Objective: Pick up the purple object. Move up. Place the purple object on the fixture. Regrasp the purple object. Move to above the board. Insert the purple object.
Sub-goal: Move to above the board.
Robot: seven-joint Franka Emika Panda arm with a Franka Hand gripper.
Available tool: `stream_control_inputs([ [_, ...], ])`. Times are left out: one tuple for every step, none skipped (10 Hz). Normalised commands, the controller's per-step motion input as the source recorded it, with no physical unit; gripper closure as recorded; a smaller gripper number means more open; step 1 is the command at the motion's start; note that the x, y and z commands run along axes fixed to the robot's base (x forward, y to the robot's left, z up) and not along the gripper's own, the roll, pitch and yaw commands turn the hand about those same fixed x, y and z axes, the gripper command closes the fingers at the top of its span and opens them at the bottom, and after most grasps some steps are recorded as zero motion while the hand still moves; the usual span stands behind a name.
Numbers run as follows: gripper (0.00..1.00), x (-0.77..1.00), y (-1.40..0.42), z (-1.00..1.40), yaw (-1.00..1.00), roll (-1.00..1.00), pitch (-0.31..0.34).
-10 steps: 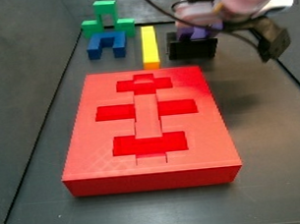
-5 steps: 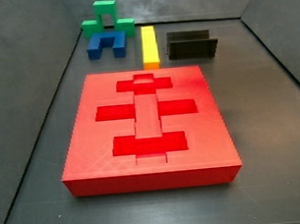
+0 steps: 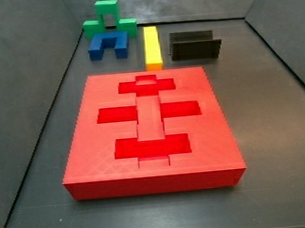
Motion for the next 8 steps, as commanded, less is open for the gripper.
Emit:
stream_control_inputs([
  [1.0,-1.38,-1.4,0.28,-0.03,-1.0,0.137],
  [1.0,-1.4,-1.38,0.25,-0.02,-1.0,0.133],
  [1.0,-1.4,-1.4,0.26,-0.01,-1.0,0.138],
  [1.0,-1.4,-1.4,0.27,0.01,-1.0,0.135],
  [1.0,-0.78,-0.75,0.13,0.02,-1.0,0.127],
  [1.0,-0.38,-0.32,0.04,0.03,-1.0,0.115],
  [1.0,-0.11,-0.1,0.02,0.02,-1.0,0.125],
  [1.0,-0.07,-0.05,0.02,0.03,-1.0,0.107],
])
